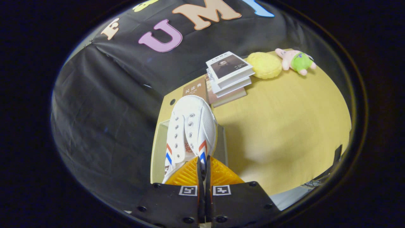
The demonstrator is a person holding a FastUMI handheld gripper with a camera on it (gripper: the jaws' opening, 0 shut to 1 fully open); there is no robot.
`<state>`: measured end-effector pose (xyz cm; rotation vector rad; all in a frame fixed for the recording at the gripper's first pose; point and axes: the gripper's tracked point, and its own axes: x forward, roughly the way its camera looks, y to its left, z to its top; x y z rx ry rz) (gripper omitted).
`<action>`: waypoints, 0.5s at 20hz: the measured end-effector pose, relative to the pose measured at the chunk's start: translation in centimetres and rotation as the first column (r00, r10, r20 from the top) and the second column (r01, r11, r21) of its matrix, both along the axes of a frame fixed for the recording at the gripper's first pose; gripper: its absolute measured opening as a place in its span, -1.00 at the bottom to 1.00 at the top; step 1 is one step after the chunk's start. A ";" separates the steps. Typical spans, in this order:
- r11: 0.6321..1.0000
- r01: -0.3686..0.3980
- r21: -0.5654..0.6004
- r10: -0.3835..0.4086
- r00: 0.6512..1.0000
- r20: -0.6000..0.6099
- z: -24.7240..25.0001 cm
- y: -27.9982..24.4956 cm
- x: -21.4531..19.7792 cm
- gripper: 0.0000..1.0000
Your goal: Open the storage box then place both shoes into the box .Put the left shoe in first, then the right shoe, with the right side of both shoes facing outward in a uniform manner.
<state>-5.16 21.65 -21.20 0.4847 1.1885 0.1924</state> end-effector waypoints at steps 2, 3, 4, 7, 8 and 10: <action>1.000 -0.012 -0.004 0.012 1.000 -0.007 -0.5 1.3 0.0 -0.92; 1.000 -0.017 -0.002 0.017 1.000 -0.009 -0.7 2.0 0.0 -0.92; 1.000 -0.018 0.005 0.018 1.000 -0.014 -0.9 2.7 -0.1 -0.92; 1.000 -0.024 0.018 0.024 0.999 -0.022 -1.3 4.1 -0.1 -0.92; 0.999 -0.026 0.018 0.027 0.999 -0.027 -1.7 4.5 -0.3 -0.75; 0.997 -0.013 0.073 0.015 1.000 -0.023 -1.4 5.3 0.0 -0.40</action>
